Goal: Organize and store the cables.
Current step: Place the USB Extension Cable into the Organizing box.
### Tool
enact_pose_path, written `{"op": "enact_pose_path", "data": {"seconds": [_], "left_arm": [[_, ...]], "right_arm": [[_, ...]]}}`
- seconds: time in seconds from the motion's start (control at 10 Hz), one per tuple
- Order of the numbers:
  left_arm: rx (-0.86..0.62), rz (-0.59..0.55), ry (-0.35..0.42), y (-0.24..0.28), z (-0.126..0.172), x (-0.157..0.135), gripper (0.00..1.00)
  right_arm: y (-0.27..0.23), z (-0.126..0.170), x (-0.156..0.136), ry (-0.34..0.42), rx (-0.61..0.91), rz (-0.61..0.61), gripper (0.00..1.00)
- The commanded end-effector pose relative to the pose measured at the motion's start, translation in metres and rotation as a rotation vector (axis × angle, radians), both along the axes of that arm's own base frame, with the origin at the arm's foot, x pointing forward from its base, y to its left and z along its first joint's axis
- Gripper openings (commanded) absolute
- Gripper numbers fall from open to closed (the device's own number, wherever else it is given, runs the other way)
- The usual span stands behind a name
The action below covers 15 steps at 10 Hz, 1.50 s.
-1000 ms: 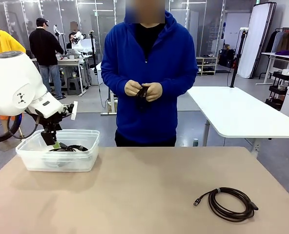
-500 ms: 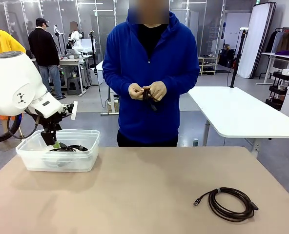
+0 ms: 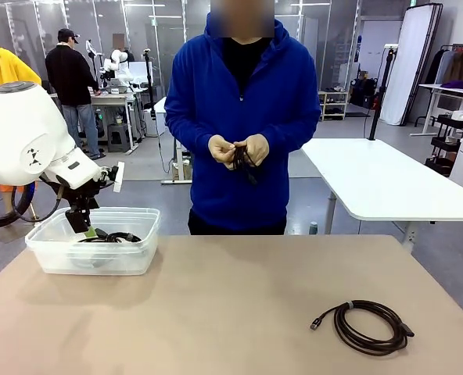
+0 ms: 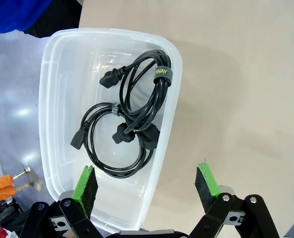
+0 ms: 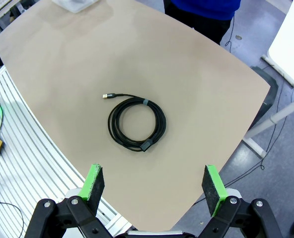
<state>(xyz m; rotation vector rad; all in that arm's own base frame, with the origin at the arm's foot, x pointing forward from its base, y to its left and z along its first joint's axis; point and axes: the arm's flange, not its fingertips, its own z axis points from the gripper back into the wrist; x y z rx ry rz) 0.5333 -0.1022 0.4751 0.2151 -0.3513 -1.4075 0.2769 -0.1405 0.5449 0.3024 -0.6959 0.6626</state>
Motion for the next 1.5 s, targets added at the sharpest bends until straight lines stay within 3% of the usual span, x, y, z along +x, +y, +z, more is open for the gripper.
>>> {"op": "enact_pose_path", "data": {"seconds": [0.0, 0.4, 0.8, 0.9, 1.1, 1.4], "left_arm": [[-0.002, 0.003, -0.018, 0.003, -0.002, 0.0, 1.0], [0.0, 0.0, 0.0, 0.0, 0.0, 0.0, 1.0], [-0.22, 0.14, 0.098, 0.044, 0.072, -0.072, 1.0], [-0.242, 0.191, 0.085, 0.06, 0.086, -0.088, 1.0], [-0.287, 0.283, 0.11, 0.097, 0.108, -0.125, 1.0], [-0.412, 0.314, 0.128, 0.172, 0.117, -0.168, 1.0]], "right_arm": [[0.0, -0.001, -0.002, -0.004, -0.003, 0.017, 1.0], [0.0, -0.001, -0.002, -0.004, -0.003, 0.017, 1.0], [0.0, -0.001, -0.002, -0.004, -0.003, 0.017, 1.0], [0.0, -0.001, -0.002, -0.004, -0.003, 0.017, 1.0], [0.0, -0.001, -0.002, -0.004, -0.003, 0.017, 1.0], [0.0, -0.001, -0.002, -0.004, -0.003, 0.017, 1.0]]}}
